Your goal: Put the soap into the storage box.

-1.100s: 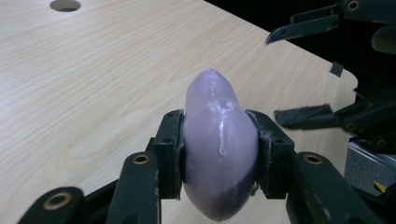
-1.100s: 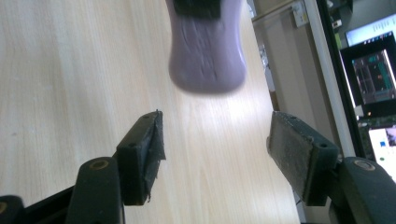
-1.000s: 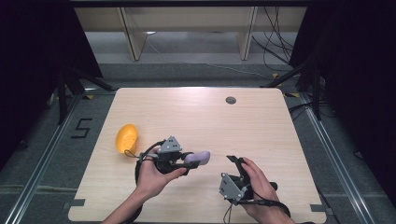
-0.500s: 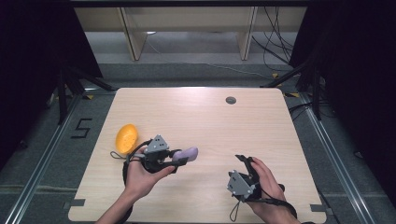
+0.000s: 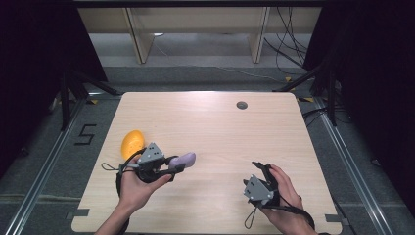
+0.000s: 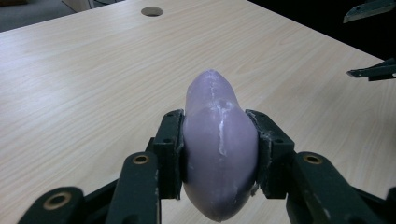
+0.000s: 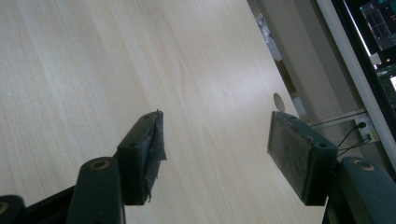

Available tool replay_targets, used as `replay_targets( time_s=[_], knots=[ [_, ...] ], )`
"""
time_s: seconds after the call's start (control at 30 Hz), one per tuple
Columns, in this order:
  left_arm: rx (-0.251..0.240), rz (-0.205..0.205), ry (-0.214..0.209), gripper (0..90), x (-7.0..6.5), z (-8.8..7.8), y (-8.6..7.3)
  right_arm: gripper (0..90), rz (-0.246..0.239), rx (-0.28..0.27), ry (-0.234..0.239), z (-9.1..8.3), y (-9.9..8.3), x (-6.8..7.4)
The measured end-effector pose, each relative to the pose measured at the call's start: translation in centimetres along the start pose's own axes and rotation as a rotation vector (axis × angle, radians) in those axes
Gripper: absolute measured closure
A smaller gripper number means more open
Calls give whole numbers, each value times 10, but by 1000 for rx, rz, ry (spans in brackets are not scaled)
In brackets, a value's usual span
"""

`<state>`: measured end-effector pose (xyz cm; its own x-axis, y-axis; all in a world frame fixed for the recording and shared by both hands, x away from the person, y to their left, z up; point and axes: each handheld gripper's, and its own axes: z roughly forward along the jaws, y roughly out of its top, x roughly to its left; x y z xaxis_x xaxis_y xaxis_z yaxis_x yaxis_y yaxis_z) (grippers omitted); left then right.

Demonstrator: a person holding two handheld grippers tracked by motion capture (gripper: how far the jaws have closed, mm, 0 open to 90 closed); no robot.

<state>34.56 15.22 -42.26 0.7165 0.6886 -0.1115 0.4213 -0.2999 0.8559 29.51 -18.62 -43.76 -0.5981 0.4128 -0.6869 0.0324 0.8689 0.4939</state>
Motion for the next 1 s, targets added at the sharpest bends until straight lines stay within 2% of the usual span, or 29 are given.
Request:
replay_targets(
  time_s=[0.2,0.23,0.5,0.53,0.57,0.6,0.7,0.73,0.77,0.8,0.83,0.93,0.97,1.0],
  knots=[
    [-10,-9,22,587,6,-6,-3,369,4,-2,4,0,-1,-1],
    [-15,-10,15,587,8,-7,-4,369,4,-2,4,0,-1,-1],
    [-41,-34,71,587,20,-21,-5,370,7,5,2,1,-2,-1],
    [-42,-30,73,587,21,-22,-5,369,-17,-1,2,1,-2,-2],
    [-43,-28,82,587,23,-24,-5,369,-17,-1,2,1,-2,-2],
    [-48,-34,83,587,25,-26,-5,368,8,7,4,1,-2,-1],
    [-55,-50,101,587,30,-30,-5,367,5,4,5,1,-2,-1],
    [-59,-49,105,587,32,-31,-5,367,-9,1,9,1,-2,-1],
    [-65,-71,117,587,32,-32,-6,366,9,6,5,1,-2,0],
    [-63,-55,113,587,34,-33,-6,367,9,6,5,1,-2,0],
    [-68,-57,127,587,33,-34,-6,366,7,6,8,1,-2,0],
    [-76,-75,128,587,34,-35,-7,365,7,9,13,1,-3,0],
    [-75,-66,134,587,35,-36,-7,365,7,9,13,1,-3,0],
    [-78,-79,137,587,35,-36,-7,365,9,9,12,1,-2,0]
  ],
)
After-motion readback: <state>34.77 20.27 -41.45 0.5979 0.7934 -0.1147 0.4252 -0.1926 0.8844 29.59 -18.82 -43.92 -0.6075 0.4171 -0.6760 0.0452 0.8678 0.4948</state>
